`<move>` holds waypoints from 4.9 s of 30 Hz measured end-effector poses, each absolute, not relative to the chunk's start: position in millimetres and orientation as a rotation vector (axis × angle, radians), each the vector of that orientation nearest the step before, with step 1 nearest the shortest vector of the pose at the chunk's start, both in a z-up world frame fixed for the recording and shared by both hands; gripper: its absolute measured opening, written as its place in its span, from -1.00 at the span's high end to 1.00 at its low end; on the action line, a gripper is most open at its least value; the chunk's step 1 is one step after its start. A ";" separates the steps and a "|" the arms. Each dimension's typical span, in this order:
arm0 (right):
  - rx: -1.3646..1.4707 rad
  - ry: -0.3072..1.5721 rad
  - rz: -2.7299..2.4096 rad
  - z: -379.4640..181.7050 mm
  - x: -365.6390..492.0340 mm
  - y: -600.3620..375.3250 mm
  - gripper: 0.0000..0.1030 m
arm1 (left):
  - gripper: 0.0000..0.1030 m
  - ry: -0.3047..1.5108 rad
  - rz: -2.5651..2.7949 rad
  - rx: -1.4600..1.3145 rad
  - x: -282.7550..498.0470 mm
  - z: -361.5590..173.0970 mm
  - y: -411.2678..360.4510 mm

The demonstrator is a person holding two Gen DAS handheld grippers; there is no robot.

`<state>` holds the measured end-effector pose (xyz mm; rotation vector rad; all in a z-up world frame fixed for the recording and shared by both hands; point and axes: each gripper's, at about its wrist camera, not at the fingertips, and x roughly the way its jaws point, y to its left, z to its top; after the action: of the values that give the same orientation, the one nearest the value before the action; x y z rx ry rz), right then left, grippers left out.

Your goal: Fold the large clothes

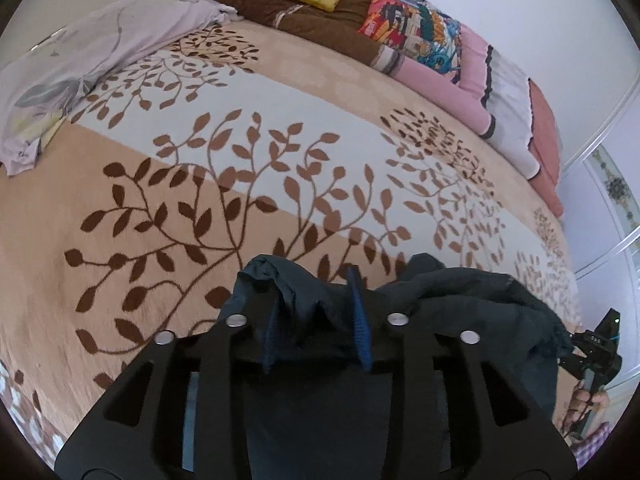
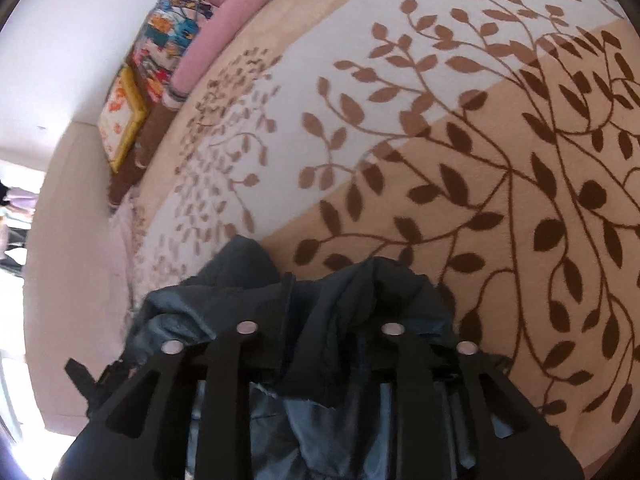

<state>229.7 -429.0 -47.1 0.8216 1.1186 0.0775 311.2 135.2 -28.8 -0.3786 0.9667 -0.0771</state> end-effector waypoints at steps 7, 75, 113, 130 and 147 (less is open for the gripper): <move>0.858 1.037 0.111 -23.5 220.6 -426.6 -0.40 | -0.47 0.867 -0.031 -0.358 285.4 -0.1 146.7; 0.705 1.048 -0.077 -79.0 0.2 -357.3 -0.46 | -0.56 1.069 0.048 -0.590 120.0 -89.1 154.9; 0.612 1.032 0.063 -57.1 -90.3 -337.0 0.54 | 0.79 0.977 -0.046 -0.403 9.8 -45.7 187.4; 0.542 1.118 -0.015 -80.6 -108.5 -322.3 0.43 | 0.72 1.016 0.012 -0.260 -15.9 -72.1 176.4; 0.478 1.157 -0.080 -81.3 -102.6 -312.6 0.12 | -0.10 1.052 0.062 -0.226 -24.2 -77.6 172.1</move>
<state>-102.6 -312.6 -81.3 0.4782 1.1572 -0.0801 -24.2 172.1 -77.6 -0.2261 1.0521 0.0622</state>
